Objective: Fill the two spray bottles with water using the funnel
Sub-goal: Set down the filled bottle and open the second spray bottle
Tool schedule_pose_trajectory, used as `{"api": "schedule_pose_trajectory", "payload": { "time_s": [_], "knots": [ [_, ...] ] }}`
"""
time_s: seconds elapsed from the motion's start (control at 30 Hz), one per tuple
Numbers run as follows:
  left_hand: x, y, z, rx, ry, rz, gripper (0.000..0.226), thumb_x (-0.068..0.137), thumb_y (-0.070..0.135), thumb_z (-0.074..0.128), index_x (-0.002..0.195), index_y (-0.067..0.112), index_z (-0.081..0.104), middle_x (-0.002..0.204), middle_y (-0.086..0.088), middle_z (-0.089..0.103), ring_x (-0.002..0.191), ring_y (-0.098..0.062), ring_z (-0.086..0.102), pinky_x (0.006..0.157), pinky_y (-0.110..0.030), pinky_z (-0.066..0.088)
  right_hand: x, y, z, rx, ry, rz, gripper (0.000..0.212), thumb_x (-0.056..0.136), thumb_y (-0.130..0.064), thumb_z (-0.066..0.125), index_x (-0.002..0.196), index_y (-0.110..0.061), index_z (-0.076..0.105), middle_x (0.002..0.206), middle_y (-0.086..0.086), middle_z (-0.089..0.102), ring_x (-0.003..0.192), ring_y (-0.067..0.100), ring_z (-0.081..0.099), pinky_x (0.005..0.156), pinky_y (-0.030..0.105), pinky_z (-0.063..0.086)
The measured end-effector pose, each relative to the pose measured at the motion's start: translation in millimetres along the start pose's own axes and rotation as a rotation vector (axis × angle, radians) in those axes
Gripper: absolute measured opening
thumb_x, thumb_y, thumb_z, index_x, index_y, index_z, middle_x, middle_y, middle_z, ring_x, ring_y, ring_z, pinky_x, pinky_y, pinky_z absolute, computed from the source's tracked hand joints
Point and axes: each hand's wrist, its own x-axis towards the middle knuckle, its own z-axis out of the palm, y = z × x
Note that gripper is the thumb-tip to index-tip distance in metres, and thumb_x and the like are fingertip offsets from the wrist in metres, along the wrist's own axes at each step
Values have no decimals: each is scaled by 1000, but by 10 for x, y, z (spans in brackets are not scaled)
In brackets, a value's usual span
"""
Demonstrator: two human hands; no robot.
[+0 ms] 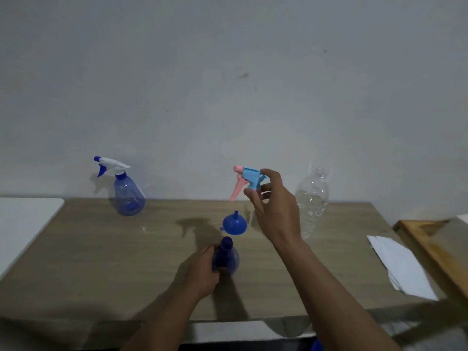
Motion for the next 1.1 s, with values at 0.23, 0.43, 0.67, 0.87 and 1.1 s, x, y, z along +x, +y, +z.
{"api": "schedule_pose_trajectory", "payload": {
  "time_s": [0.23,0.43,0.67,0.87,1.1],
  "knots": [
    [-10,-53,-102,23,70,30,40,76,4,77,111,21,65,104,9,67,94,-11,62,66,1,35,-59,290,76,-209,-157,175,41,94,-44,61,129,-29,47,94,-7,69,80,18,64,68,35,54],
    [20,-144,-63,90,110,50,51,76,27,81,124,31,61,116,15,64,99,-8,58,76,-14,39,-391,799,370,-306,-305,371,35,89,-36,64,121,-25,52,110,6,69,95,30,65,72,33,44],
    [31,-237,12,121,126,30,56,79,35,77,130,39,53,120,18,62,108,-8,60,96,-37,52,-657,1192,669,-373,-452,473,34,95,-38,63,121,-19,52,110,6,67,95,24,65,77,36,52],
    [29,-215,17,131,141,31,55,80,37,75,129,38,52,121,16,62,108,-9,59,96,-38,52,-647,1269,768,-414,-462,420,36,97,-39,58,126,-18,52,112,7,66,98,26,65,80,39,53],
    [18,-150,57,56,186,42,40,84,33,75,120,35,56,110,16,61,98,-5,57,83,-25,45,-624,1306,780,-435,-464,398,36,99,-39,54,129,-18,53,111,6,67,96,25,65,77,37,53]
  ]
}}
